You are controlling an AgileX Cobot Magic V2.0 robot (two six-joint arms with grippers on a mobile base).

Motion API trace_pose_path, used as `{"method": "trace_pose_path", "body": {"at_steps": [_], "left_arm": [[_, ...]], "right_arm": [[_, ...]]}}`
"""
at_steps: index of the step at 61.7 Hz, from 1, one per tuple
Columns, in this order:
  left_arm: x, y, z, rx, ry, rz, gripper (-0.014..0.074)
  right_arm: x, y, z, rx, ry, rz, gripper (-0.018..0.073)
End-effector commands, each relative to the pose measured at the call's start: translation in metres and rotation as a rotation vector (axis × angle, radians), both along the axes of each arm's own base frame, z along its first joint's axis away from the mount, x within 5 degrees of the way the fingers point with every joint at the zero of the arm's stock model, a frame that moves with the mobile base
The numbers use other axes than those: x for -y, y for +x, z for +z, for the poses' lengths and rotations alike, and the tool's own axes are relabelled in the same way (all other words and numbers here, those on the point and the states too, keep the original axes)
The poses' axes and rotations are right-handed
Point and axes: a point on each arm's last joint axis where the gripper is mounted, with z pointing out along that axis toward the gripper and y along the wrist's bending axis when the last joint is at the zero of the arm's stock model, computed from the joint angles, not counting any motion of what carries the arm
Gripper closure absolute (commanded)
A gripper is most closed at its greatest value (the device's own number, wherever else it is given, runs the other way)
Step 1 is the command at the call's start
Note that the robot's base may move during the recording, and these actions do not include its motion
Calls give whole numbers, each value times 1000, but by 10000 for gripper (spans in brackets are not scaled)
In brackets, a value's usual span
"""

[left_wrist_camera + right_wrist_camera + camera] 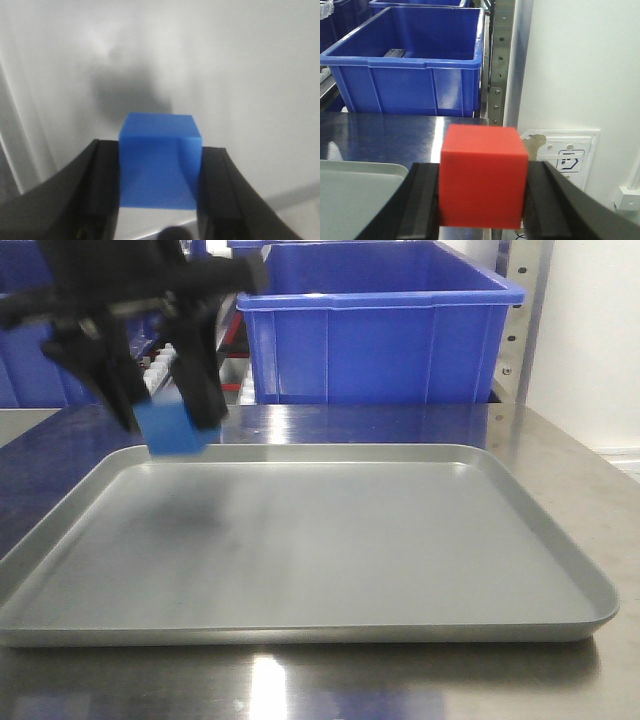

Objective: Sort and place red and blue blocks on shelf

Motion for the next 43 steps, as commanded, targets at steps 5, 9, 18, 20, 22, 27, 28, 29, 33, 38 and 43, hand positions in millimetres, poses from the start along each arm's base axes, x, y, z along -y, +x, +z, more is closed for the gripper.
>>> {"method": "trace_pose_path", "body": {"at_steps": [5, 9, 18, 20, 22, 27, 28, 29, 33, 38, 43], "left_arm": [[-19, -5, 38, 226, -108, -104, 472], [-26, -9, 38, 288, -157, -118, 472], [-47, -21, 33, 448, -213, -76, 472], [-53, -23, 33, 485, -221, -53, 472], [-60, -25, 32, 512, -224, -29, 472], [-77, -37, 27, 586, -232, 27, 472], [-80, -38, 27, 612, -236, 40, 472], [-83, -40, 26, 628, -238, 52, 472], [-97, -48, 21, 690, -240, 99, 472], [-114, -61, 19, 796, -241, 155, 472], [-130, -74, 13, 864, -234, 214, 472]], "right_arm": [[1, -1, 17, 110, -4, -7, 514], [1, -1, 17, 110, -4, -7, 514], [1, -1, 17, 110, -4, -7, 514], [1, -1, 17, 110, -4, -7, 514], [1, -1, 17, 110, -4, -7, 514], [1, -1, 17, 110, -4, -7, 514], [1, -1, 17, 110, -4, -7, 514], [1, -1, 17, 110, -4, -7, 514], [1, -1, 17, 110, -4, -7, 514], [1, -1, 17, 110, -4, -7, 514], [1, -1, 17, 110, -4, -7, 514]]}}
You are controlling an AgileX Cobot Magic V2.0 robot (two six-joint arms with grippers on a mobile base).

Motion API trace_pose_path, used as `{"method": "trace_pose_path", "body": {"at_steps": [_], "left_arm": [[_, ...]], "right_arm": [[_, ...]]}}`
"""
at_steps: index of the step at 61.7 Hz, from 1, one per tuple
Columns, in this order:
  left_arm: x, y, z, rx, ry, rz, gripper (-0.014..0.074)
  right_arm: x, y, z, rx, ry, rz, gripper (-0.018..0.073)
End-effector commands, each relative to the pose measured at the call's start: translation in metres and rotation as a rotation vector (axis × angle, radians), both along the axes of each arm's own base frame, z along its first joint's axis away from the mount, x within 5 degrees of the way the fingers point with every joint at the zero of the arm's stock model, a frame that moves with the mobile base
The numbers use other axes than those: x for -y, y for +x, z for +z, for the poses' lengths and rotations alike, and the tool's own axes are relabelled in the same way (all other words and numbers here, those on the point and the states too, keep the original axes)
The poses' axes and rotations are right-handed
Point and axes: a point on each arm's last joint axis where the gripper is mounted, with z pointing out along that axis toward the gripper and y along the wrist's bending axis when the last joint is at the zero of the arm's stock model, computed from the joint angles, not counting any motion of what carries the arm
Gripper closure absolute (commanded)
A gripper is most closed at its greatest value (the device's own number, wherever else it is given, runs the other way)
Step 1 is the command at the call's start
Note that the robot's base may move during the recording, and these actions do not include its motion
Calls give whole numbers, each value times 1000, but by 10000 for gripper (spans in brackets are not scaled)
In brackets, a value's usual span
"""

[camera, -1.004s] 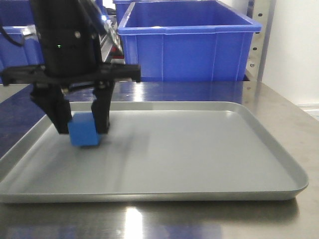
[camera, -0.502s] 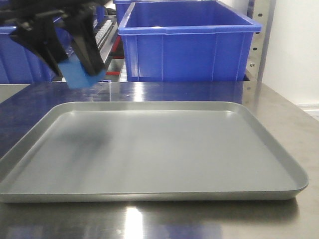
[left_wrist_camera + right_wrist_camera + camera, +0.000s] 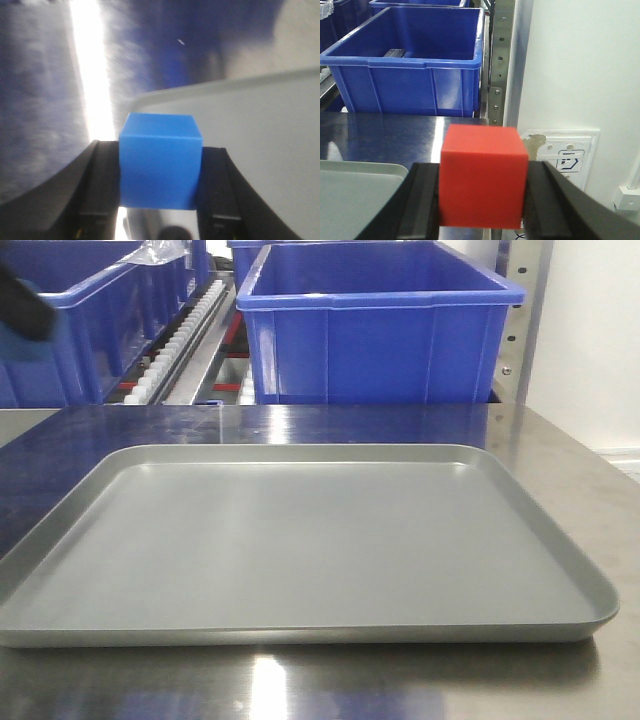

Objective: Sort and place red and blue blocks on shelf

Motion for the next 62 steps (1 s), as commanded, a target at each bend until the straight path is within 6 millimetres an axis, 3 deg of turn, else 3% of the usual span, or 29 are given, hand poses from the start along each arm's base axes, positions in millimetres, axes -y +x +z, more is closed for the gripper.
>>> {"method": "trace_pose_path", "body": {"at_steps": [1, 13, 34, 44, 62], "left_arm": [[-18, -12, 20, 222, -59, 88, 472], [-46, -52, 18, 388, -86, 199, 472], [-70, -112, 34, 645, -73, 312, 472], [-73, -122, 39, 696, -69, 337, 472], [-73, -122, 39, 696, -69, 337, 472]], "right_arm": [[1, -1, 17, 110, -4, -7, 514], [1, -1, 17, 110, -4, -7, 514], [1, -1, 17, 110, -4, -7, 514], [1, -1, 17, 110, -4, -7, 514], [1, -1, 17, 110, -4, -7, 514]]}}
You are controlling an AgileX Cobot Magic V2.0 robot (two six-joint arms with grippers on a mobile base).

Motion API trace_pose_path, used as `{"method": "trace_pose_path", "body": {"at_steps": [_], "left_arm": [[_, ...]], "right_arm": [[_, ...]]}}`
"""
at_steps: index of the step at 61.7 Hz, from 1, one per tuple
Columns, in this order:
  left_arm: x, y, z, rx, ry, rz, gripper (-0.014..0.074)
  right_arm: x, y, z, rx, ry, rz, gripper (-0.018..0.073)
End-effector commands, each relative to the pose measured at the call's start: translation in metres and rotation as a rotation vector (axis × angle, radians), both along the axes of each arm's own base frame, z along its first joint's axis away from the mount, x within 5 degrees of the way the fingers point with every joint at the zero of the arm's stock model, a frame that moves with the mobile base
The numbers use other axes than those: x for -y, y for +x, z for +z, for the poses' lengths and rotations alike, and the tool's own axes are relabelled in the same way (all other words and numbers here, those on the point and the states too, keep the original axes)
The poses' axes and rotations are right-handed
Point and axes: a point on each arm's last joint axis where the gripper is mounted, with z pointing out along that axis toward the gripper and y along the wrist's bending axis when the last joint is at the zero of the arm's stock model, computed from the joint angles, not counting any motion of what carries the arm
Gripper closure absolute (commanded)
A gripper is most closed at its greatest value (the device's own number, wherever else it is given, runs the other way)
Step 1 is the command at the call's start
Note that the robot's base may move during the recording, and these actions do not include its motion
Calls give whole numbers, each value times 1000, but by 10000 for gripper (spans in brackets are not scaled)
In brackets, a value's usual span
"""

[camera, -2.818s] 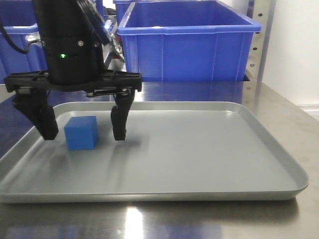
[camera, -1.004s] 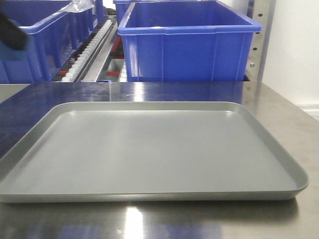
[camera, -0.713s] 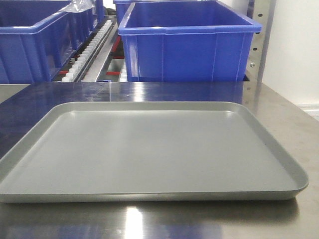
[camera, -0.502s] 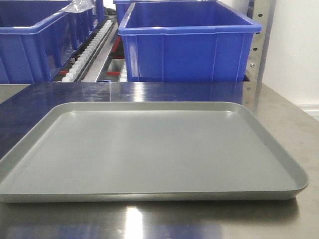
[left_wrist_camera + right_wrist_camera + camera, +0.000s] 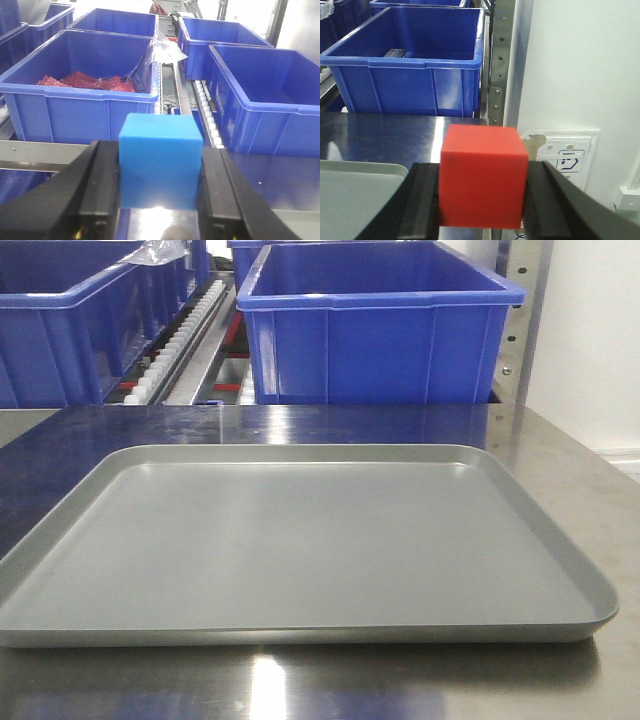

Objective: Sort and place red and blue blocks on shelf

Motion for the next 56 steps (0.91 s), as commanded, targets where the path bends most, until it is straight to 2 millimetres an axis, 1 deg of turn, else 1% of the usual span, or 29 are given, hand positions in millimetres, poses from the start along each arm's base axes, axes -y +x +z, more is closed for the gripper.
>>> {"method": "trace_pose_path", "body": {"at_steps": [1, 56], "left_arm": [[-2, -1, 18, 113, -6, 20, 472], [-2, -1, 18, 113, -6, 20, 472]], "right_arm": [[1, -1, 17, 110, -4, -7, 514], [1, -1, 17, 110, -4, -7, 514]]}}
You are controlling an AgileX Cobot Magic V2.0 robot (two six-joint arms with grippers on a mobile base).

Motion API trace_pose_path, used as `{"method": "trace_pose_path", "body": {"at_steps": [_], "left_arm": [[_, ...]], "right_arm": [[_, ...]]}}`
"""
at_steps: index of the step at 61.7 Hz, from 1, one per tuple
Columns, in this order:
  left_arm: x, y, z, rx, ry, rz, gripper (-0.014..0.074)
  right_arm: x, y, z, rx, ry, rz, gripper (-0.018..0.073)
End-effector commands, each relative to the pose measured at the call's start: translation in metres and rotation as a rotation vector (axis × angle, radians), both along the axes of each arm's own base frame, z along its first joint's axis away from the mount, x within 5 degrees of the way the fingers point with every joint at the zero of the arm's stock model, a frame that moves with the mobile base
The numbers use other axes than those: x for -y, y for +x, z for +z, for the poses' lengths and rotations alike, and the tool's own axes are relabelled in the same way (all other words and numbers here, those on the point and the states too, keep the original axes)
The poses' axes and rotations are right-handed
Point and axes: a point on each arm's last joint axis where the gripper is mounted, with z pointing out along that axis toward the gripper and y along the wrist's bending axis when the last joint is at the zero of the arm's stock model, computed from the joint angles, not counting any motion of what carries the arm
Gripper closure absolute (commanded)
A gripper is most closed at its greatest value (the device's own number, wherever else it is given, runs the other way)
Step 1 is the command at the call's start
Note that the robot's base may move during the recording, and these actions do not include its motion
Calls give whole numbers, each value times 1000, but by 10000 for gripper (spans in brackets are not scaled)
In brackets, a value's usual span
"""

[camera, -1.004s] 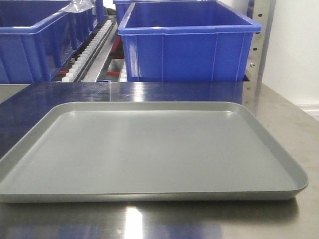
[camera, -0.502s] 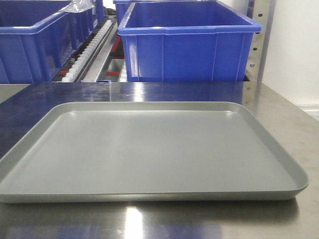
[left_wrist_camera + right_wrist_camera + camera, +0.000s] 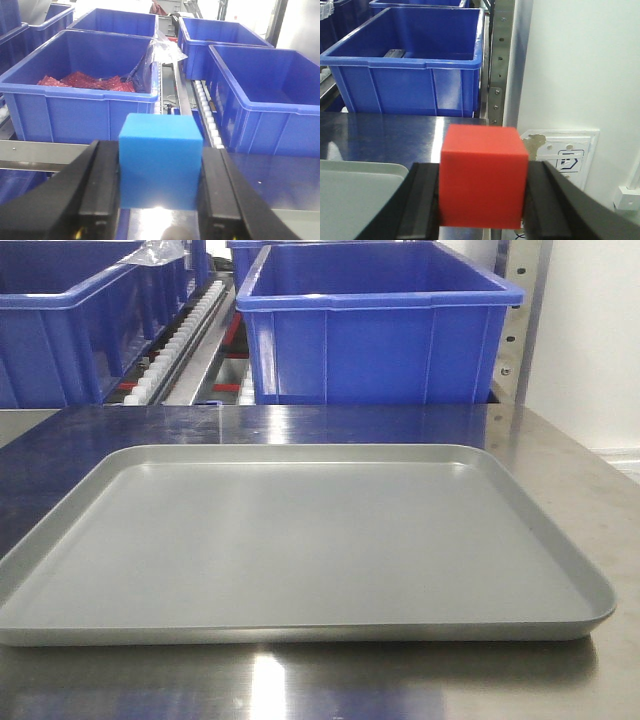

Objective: Sort and place red and blue blocks on shelf

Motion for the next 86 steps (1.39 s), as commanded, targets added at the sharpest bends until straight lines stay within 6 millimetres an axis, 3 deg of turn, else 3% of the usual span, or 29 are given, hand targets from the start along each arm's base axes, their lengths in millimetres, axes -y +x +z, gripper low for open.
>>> {"method": "trace_pose_path", "body": {"at_steps": [1, 86], "left_arm": [[-2, -1, 18, 115, -6, 20, 472], [-2, -1, 18, 115, -6, 20, 472]], "right_arm": [[1, -1, 17, 110, -4, -7, 514], [1, -1, 17, 110, -4, -7, 514]]}}
